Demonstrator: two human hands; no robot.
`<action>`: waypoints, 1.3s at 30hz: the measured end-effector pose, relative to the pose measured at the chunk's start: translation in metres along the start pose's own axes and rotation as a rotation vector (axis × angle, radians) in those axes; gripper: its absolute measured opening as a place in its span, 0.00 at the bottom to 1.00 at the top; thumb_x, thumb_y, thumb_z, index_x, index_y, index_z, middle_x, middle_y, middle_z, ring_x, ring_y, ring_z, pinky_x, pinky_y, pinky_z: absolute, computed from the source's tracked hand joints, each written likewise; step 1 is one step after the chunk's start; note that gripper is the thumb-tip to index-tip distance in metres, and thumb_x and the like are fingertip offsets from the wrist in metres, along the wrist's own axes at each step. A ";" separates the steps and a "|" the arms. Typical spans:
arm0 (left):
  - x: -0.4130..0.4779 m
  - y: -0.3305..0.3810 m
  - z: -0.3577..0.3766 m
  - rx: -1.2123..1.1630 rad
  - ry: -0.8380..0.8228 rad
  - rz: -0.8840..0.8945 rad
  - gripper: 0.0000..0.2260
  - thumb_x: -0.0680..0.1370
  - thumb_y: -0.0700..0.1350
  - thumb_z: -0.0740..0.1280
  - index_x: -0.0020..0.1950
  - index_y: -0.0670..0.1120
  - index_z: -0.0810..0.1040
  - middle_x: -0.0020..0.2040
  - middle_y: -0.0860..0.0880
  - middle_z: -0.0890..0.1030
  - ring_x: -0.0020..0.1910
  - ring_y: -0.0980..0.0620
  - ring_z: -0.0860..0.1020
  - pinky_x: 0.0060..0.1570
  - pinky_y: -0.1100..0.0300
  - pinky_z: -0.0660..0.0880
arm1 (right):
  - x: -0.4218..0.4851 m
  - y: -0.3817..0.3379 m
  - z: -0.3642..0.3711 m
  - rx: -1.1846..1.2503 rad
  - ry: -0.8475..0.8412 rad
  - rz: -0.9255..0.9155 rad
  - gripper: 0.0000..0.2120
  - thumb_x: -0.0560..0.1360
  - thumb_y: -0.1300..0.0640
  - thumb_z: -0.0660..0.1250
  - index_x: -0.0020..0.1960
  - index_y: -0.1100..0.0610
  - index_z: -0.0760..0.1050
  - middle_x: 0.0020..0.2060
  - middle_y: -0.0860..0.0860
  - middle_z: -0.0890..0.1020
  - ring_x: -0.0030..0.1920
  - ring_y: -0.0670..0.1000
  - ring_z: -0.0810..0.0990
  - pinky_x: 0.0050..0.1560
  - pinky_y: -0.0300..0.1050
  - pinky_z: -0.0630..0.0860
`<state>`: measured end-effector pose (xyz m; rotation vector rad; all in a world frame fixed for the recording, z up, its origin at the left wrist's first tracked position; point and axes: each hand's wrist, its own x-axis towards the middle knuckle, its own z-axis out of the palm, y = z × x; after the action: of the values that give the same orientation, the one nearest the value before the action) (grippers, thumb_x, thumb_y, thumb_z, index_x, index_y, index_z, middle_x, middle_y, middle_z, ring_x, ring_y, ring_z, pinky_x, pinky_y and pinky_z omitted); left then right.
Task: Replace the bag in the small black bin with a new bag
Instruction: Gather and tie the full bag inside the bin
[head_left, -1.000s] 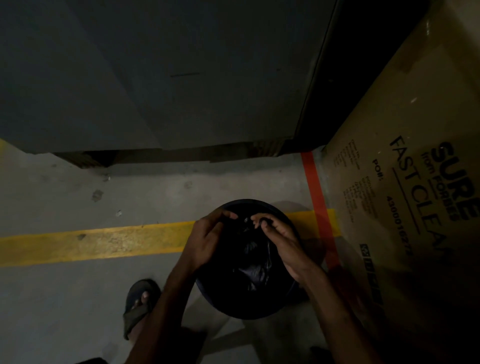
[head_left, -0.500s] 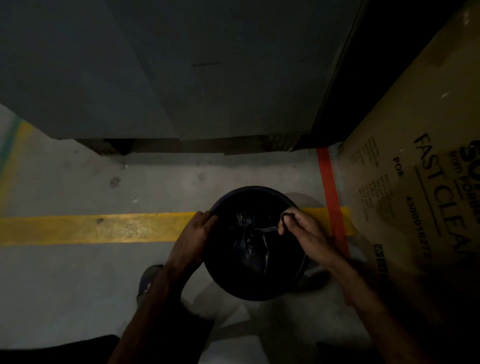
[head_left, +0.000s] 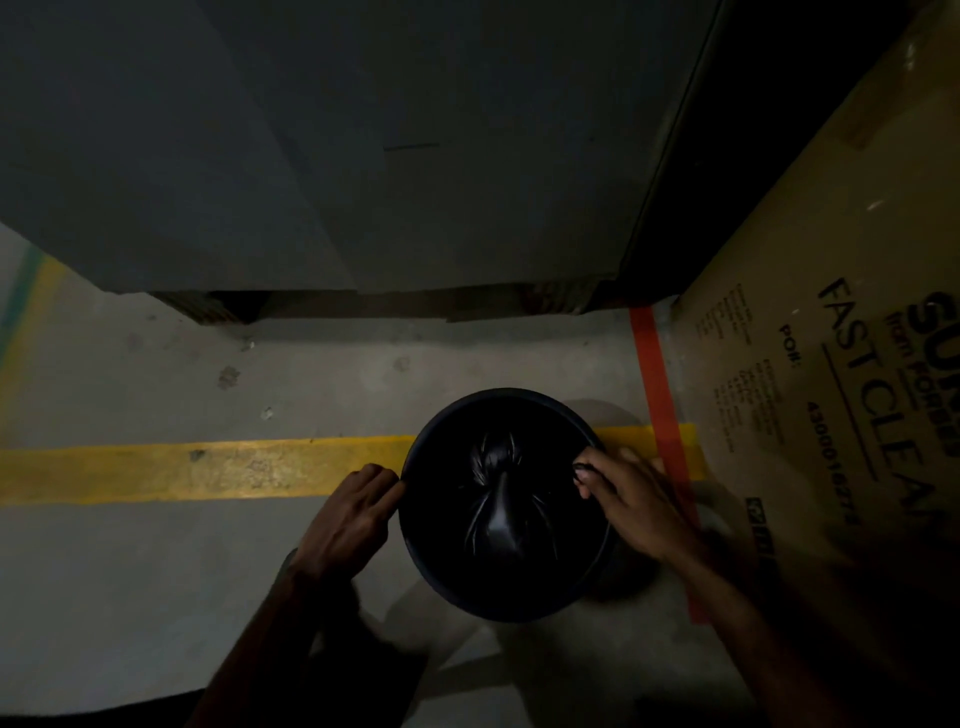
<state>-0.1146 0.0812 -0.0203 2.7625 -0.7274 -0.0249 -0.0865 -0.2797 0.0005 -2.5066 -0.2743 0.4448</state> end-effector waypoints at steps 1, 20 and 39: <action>-0.001 -0.002 0.001 0.014 -0.003 -0.002 0.12 0.67 0.27 0.62 0.45 0.40 0.74 0.38 0.42 0.75 0.39 0.43 0.70 0.35 0.51 0.64 | 0.000 0.000 0.000 0.010 -0.009 0.016 0.14 0.79 0.41 0.49 0.48 0.45 0.71 0.38 0.39 0.81 0.48 0.43 0.77 0.56 0.52 0.66; 0.031 0.072 0.016 0.231 -0.297 -0.283 0.38 0.59 0.53 0.77 0.66 0.39 0.79 0.48 0.43 0.80 0.45 0.40 0.74 0.43 0.48 0.73 | 0.010 -0.032 0.006 -0.331 -0.238 -0.099 0.34 0.78 0.43 0.60 0.79 0.56 0.58 0.70 0.55 0.69 0.70 0.58 0.69 0.68 0.51 0.69; 0.017 0.093 0.047 -0.025 0.058 -0.432 0.16 0.73 0.40 0.66 0.58 0.37 0.82 0.77 0.33 0.62 0.76 0.35 0.60 0.59 0.42 0.78 | -0.009 -0.038 0.050 -0.442 0.022 0.049 0.24 0.56 0.64 0.78 0.52 0.55 0.83 0.73 0.63 0.71 0.71 0.64 0.72 0.54 0.56 0.81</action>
<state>-0.1485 -0.0172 -0.0392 2.8267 -0.1059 -0.0406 -0.1174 -0.2262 -0.0149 -2.9529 -0.3323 0.4102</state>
